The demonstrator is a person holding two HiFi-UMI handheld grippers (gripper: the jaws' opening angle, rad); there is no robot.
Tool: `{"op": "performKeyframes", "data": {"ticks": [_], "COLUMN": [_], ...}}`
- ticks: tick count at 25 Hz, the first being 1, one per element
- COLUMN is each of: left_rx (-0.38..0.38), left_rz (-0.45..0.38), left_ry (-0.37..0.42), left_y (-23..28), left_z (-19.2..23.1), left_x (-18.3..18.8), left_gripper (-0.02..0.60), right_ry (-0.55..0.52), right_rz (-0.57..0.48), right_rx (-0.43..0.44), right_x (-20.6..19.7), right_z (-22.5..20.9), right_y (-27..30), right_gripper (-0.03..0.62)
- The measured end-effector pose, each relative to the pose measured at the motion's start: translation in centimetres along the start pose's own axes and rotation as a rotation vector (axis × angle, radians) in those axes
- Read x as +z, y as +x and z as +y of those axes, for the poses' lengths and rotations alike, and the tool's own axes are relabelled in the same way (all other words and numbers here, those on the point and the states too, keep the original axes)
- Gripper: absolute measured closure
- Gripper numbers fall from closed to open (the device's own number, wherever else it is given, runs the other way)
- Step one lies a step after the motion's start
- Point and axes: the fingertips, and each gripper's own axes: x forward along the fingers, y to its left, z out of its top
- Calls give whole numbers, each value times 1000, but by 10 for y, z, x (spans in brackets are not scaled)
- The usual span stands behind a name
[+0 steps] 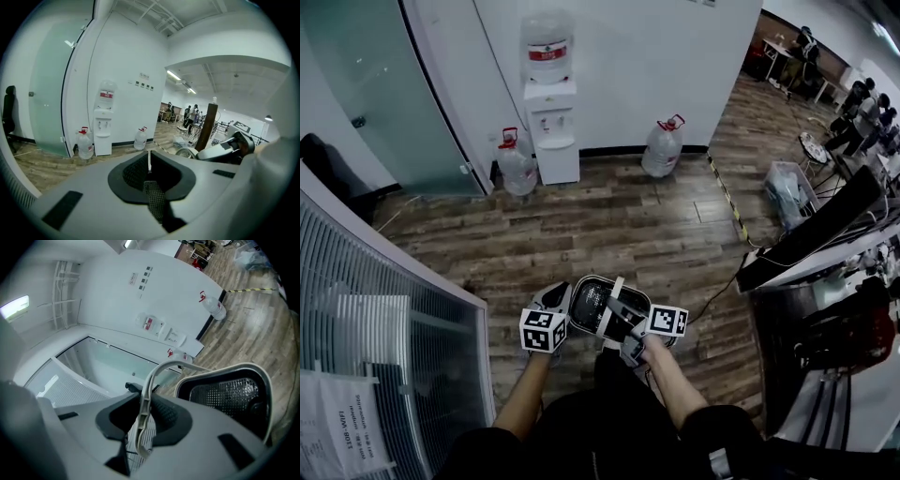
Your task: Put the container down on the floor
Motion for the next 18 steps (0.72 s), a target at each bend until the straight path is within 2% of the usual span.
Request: {"op": "performKeyframes", "data": {"ticks": [8, 18], "left_rx": [40, 76], "left_rz": [1, 8], "left_ry": [12, 20], "left_y": [58, 112], "left_z": [11, 14], "left_x": [37, 60], "left_gripper": [555, 555], "right_ry": [-17, -27], "right_rz": [53, 101], "right_rx": [25, 44], "right_x": [66, 123], "right_z": [-14, -34], "right_y": [25, 38], "right_gripper": [510, 510]}}
